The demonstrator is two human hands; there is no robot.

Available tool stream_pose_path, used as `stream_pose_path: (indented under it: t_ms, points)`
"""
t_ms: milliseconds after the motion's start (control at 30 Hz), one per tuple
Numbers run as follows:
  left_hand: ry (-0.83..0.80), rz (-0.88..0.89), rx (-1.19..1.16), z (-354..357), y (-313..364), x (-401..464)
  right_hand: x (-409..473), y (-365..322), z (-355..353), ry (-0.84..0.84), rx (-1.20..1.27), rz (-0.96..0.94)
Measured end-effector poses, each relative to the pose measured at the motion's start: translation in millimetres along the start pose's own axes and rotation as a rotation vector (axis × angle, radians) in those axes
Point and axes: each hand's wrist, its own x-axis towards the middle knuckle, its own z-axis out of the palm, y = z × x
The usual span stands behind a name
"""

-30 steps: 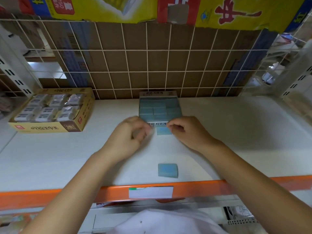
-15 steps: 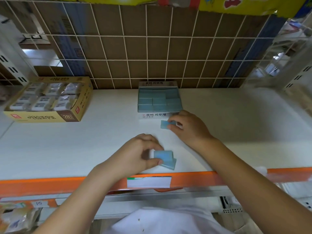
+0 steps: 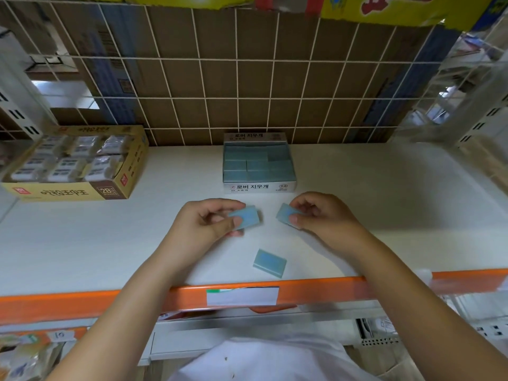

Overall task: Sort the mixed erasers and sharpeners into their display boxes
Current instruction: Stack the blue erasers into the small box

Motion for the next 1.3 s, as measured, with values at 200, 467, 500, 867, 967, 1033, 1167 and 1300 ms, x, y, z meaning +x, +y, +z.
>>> stream_pose_path:
  t_ms: [200, 467, 500, 867, 967, 1033, 1167, 1300]
  points:
    - [-0.045, 0.123, -0.098, -2, 27, -4, -15, -31, -9, -0.031, 0.252, -0.098]
    - [-0.129, 0.193, -0.11, -6, 37, -9, -29, -47, -13, -0.036, 0.248, -0.16]
    - [-0.138, 0.19, -0.123, -6, 36, -9, -29, -48, -13, -0.032, 0.265, -0.161]
    - [-0.021, 0.141, -0.041, -9, 32, 8, -14, -46, -11, 0.059, 0.254, -0.119]
    - [0.111, 0.072, -0.036, -11, 28, 36, 14, -36, -16, 0.137, 0.19, -0.101]
    - [0.182, 0.059, -0.023, -11, 27, 60, 39, -29, -18, 0.19, 0.109, -0.113]
    - [0.245, 0.056, 0.014, -13, 24, 111, 84, -30, -20, 0.228, -0.153, -0.125]
    - [0.246, 0.051, 0.157, -17, 16, 149, 110, -39, -22, 0.2, -0.299, -0.113]
